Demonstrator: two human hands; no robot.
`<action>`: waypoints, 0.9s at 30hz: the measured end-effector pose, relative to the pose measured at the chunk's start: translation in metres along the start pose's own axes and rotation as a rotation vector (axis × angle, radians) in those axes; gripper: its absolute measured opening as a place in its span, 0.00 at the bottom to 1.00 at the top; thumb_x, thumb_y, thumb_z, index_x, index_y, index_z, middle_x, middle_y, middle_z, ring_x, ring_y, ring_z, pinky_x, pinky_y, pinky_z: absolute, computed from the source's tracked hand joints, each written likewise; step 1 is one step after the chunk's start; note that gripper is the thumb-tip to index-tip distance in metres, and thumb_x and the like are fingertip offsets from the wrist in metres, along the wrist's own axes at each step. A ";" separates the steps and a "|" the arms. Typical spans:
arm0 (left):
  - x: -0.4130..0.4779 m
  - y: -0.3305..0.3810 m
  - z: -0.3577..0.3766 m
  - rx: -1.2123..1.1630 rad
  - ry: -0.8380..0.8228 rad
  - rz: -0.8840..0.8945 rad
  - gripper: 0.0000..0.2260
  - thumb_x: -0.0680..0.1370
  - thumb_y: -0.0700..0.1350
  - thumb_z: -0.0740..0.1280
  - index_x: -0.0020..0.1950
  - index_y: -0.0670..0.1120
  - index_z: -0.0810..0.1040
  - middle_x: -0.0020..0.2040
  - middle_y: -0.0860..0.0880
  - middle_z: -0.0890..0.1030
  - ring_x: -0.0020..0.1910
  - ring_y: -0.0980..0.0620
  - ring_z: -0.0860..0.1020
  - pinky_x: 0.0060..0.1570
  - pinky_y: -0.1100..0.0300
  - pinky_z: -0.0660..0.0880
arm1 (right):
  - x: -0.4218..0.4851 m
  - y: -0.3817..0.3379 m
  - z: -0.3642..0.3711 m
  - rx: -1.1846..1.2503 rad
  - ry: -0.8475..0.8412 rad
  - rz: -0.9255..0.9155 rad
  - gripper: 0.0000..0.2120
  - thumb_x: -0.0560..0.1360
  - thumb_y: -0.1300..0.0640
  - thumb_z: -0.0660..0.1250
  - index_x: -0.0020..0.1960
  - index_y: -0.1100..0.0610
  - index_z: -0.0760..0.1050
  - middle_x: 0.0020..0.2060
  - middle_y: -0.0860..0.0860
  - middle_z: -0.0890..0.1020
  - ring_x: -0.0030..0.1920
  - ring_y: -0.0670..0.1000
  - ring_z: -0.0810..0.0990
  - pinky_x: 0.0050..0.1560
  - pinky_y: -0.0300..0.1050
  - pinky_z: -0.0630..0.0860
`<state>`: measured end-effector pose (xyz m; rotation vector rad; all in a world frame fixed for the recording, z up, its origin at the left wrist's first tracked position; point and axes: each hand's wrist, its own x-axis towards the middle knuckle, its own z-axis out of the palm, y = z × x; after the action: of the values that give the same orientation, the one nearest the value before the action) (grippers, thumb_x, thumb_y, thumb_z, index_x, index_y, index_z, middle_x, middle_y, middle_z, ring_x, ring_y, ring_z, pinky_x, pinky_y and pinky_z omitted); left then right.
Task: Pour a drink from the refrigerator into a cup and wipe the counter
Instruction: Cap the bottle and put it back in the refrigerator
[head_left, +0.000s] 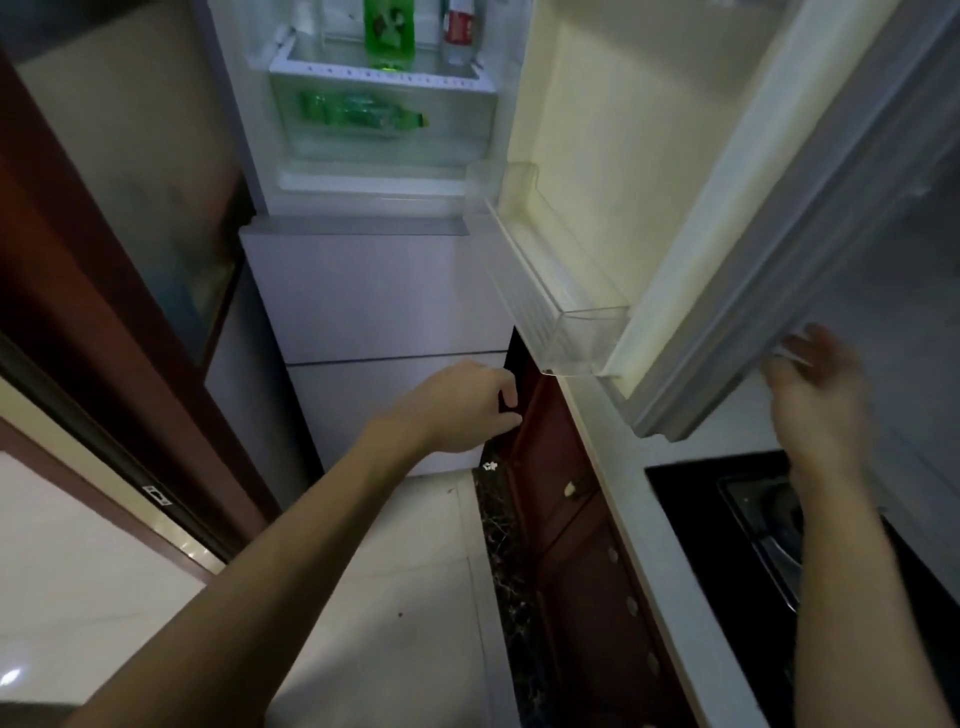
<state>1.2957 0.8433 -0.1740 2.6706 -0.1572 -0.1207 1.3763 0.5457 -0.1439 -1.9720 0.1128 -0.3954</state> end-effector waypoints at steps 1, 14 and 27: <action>-0.001 0.010 0.002 -0.020 0.013 0.008 0.12 0.80 0.52 0.66 0.59 0.46 0.79 0.51 0.49 0.83 0.46 0.53 0.76 0.45 0.62 0.70 | 0.000 0.001 0.001 0.011 -0.061 -0.023 0.19 0.76 0.59 0.64 0.66 0.52 0.73 0.58 0.46 0.79 0.57 0.46 0.77 0.62 0.44 0.72; -0.023 0.057 0.011 -0.850 0.177 -0.148 0.18 0.79 0.42 0.67 0.68 0.44 0.71 0.57 0.44 0.80 0.53 0.46 0.82 0.53 0.51 0.81 | -0.040 0.002 0.038 0.277 -0.197 -0.174 0.14 0.74 0.68 0.63 0.53 0.54 0.80 0.45 0.47 0.84 0.46 0.43 0.81 0.51 0.43 0.78; -0.063 -0.016 -0.012 -0.810 0.545 -0.431 0.16 0.78 0.41 0.69 0.65 0.46 0.73 0.58 0.49 0.78 0.53 0.49 0.81 0.53 0.50 0.81 | -0.051 -0.049 0.121 0.213 -0.592 -0.409 0.10 0.77 0.65 0.63 0.48 0.55 0.82 0.42 0.47 0.84 0.45 0.47 0.83 0.50 0.48 0.81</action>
<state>1.2359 0.8707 -0.1666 1.8008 0.5308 0.3393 1.3632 0.6845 -0.1564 -1.8164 -0.6894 -0.0636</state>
